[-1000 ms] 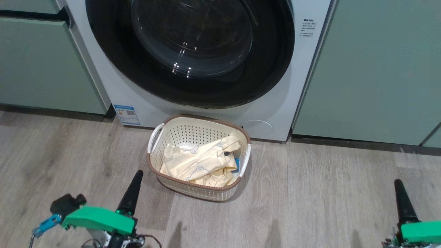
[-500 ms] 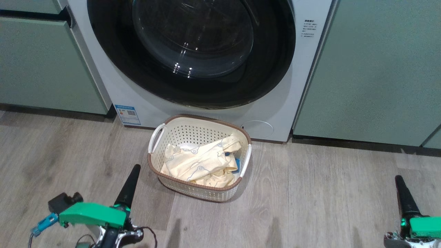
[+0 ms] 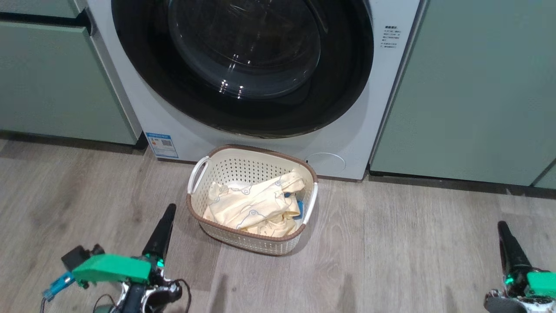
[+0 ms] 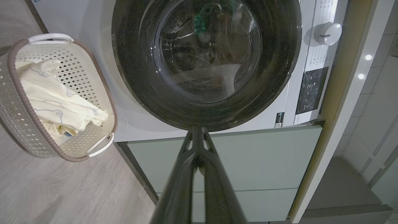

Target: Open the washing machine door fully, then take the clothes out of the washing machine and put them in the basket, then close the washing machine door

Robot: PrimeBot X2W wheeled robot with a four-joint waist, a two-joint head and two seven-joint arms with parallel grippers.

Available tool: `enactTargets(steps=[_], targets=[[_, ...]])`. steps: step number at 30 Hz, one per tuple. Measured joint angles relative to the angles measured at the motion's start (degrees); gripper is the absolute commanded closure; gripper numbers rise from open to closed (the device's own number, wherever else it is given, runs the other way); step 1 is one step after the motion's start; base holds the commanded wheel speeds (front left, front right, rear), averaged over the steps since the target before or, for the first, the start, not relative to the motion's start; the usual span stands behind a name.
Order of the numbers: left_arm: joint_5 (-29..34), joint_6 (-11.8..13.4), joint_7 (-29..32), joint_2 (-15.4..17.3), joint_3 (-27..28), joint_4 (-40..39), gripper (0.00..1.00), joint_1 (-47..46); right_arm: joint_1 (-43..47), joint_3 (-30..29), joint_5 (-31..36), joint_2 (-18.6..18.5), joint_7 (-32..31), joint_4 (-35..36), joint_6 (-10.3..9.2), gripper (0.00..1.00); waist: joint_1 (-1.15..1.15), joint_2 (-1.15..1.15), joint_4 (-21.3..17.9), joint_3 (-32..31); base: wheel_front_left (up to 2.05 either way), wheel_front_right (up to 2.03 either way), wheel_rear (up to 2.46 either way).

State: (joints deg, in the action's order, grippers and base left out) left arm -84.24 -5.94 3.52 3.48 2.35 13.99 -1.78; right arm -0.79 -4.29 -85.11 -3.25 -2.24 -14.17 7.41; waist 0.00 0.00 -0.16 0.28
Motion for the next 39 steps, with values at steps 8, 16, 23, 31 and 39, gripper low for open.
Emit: enactTargets(steps=[8, 16, 23, 31, 39], targets=[[-5.25, -0.53, 1.09, -0.27, 0.87, 1.14, 1.00, -0.62, -1.41, -0.70, -5.26, 0.00, -1.33, -0.86, 0.00, 1.00, 0.00, 0.00, 0.10, -0.06, 0.00, 0.00, 0.00], [-8.55, -1.04, 2.02, -0.38, 1.18, 1.63, 1.00, -1.19, -2.08, -1.02, -8.53, 0.00, -1.91, -1.44, 0.00, 1.00, 0.00, 0.00, 0.16, -0.10, 0.00, 0.00, 0.00], [-8.55, -1.04, 2.02, -0.43, 1.21, 1.63, 1.00, -1.19, -2.08, -1.12, -8.53, 0.01, -2.33, -1.59, 0.00, 1.00, 0.00, 0.00, 0.16, -0.10, 0.00, 0.00, 0.00], [-8.55, -1.04, 2.02, -0.51, 1.25, 1.63, 1.00, -1.19, -2.08, -1.31, -8.51, 0.01, -2.35, -1.62, 0.00, 1.00, 0.00, 0.00, 0.16, -0.10, 0.00, 0.00, 0.00], [-8.55, -1.04, 2.03, -0.55, 1.30, 1.63, 1.00, -1.19, -2.08, -1.42, -8.50, 0.01, -2.41, -1.63, 0.00, 1.00, 0.00, 0.00, 0.16, -0.10, 0.00, 0.00, 0.00]])
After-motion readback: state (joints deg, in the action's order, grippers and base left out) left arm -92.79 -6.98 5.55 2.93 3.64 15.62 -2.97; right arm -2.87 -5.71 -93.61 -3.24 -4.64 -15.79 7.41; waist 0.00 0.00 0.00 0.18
